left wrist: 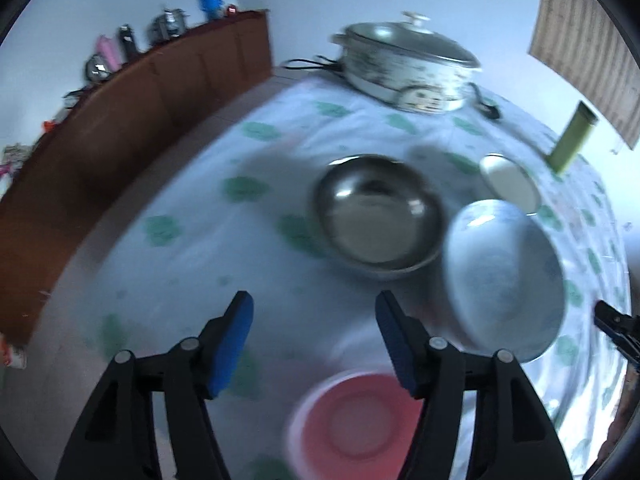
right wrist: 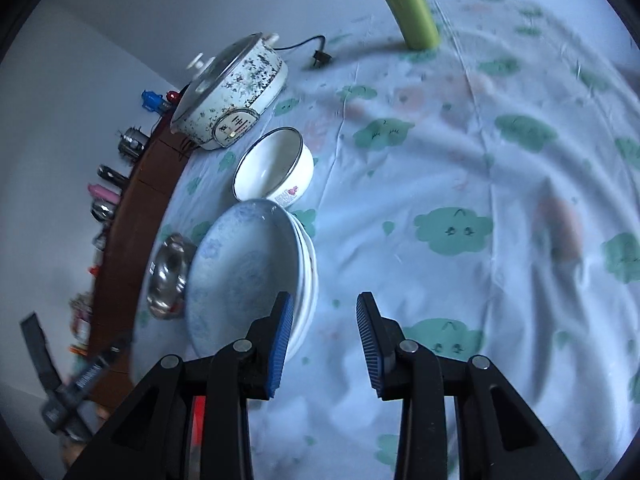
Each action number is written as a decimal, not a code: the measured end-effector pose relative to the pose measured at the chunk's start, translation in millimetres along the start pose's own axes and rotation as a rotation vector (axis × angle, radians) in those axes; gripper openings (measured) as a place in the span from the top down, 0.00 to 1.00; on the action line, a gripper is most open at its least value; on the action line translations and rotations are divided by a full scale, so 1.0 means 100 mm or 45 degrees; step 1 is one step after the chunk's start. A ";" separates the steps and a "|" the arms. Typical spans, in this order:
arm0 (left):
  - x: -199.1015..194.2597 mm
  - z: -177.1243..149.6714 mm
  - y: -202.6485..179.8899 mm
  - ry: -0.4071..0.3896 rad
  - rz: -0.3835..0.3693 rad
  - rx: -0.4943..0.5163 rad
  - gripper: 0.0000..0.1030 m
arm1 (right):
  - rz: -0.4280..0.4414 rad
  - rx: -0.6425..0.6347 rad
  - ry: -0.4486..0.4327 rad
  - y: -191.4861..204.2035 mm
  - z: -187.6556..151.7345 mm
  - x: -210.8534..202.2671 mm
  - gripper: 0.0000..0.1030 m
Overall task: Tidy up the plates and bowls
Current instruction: 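Open both tools and pull them back from the plate stack, then move both tools to the rim of the pink-inside red bowl, then close both tools on the red bowl rim, then carry the red bowl over the steel bowl with both tools, then lower the red bowl into the steel bowl and open both tools, then move both tools to the white enamel bowl, then close both tools on the white enamel bowl rim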
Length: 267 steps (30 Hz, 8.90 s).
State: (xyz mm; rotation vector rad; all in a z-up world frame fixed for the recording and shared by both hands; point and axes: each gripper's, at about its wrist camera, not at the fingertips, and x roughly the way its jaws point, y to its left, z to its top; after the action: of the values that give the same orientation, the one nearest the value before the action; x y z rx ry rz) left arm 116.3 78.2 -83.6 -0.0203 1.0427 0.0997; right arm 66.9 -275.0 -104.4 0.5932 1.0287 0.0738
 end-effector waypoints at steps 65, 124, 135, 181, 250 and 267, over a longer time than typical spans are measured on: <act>0.25 -0.32 0.56 0.121 -0.364 0.501 0.30 | 0.167 -0.226 0.238 1.45 -1.33 0.38 0.65; 0.26 0.82 0.26 0.036 -0.578 0.406 0.91 | 0.241 -0.491 0.164 2.22 -0.28 0.66 0.94; 0.70 1.08 -0.03 0.098 -0.461 0.467 0.91 | 0.233 -0.296 0.167 1.99 0.11 1.09 0.94; 0.95 1.06 -0.25 0.118 -0.439 0.576 0.29 | 0.157 -0.243 0.138 1.94 0.11 1.49 0.78; 0.60 1.44 -1.20 0.198 -0.555 0.579 0.71 | -0.032 0.100 -0.292 0.57 0.52 0.12 0.55; 1.37 1.74 -1.84 0.416 -0.538 0.510 0.68 | 0.022 0.214 -0.048 0.22 1.11 0.97 0.59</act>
State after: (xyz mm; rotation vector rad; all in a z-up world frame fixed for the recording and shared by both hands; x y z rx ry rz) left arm 351.8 -83.9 -120.0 0.1097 1.3473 -0.5116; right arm 214.6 -272.6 -128.1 0.7534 0.9996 -0.0084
